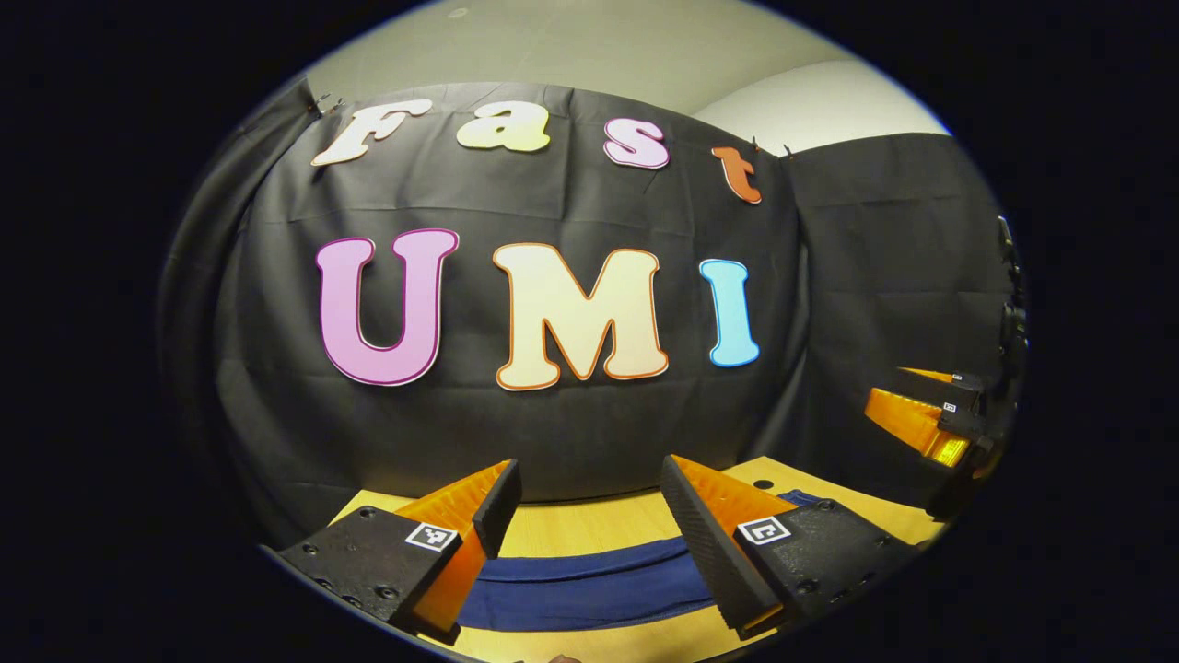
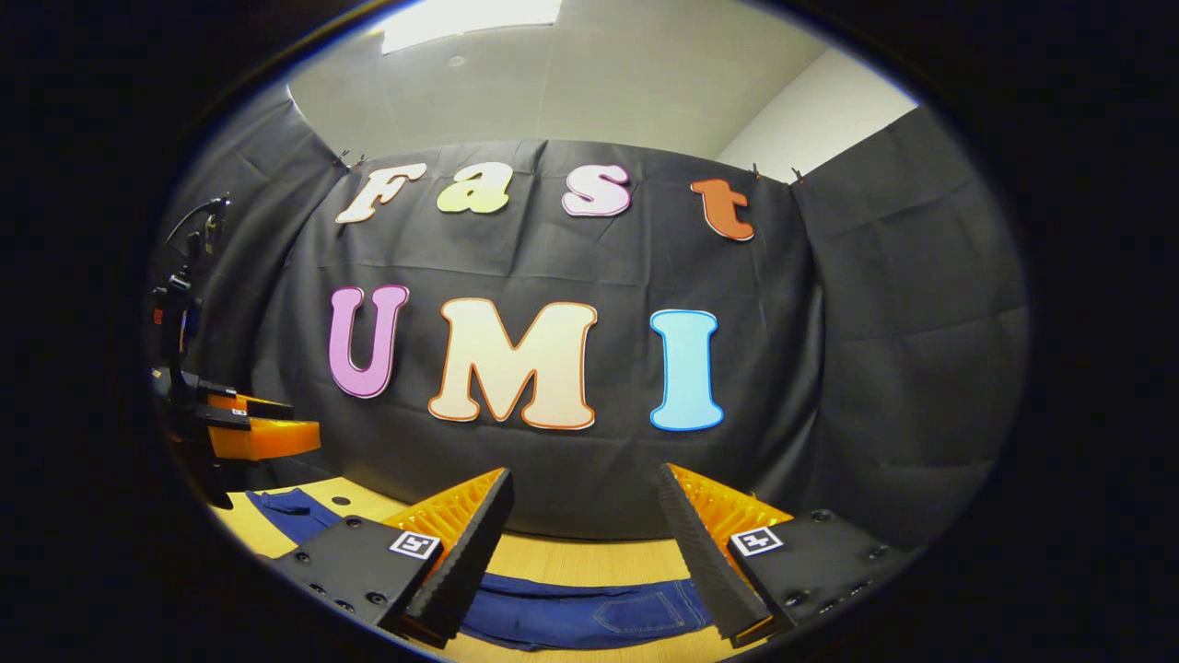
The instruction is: Grasp the waist and the cuffs of the jeans and fold them to make the two legs overlap; first hold the waist and fold one-third of the jeans toward the cuffs, then hold the cuffs and fold the remaining one-third in the same direction to finish folding.
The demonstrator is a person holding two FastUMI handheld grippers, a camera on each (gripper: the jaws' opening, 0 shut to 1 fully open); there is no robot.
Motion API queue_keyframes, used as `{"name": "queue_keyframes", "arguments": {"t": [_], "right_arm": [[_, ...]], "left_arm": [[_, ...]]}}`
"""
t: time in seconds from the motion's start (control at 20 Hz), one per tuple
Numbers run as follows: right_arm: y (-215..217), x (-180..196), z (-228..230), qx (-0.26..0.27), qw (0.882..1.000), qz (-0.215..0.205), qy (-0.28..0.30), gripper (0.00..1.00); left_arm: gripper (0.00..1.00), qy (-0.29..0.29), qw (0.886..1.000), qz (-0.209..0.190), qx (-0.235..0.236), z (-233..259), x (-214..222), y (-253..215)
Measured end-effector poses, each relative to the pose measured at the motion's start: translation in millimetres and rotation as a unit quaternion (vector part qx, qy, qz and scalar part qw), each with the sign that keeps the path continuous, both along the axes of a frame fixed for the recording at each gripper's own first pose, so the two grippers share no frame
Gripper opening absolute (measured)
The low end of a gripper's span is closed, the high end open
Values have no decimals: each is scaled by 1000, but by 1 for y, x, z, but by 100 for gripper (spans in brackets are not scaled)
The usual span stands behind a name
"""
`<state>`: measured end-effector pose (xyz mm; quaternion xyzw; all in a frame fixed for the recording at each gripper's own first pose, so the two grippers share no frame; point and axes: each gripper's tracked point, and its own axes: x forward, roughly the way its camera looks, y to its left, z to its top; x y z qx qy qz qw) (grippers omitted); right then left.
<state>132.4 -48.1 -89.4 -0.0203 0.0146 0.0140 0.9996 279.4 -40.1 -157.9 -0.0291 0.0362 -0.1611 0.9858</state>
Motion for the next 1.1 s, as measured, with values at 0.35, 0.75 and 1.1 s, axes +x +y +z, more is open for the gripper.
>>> {"name": "queue_keyframes", "arguments": {"t": [0.35,0.75,1.1], "right_arm": [[2,-6,-4,-1,1000,-1,5,100],[-20,0,-28,8,1000,-7,24,98],[-149,6,-188,72,970,-141,184,99]], "left_arm": [[94,2,1000,-1,2,-1,-3,1],[94,6,1000,5,5,-1,-5,3],[94,-7,999,43,21,6,-4,26]]}}
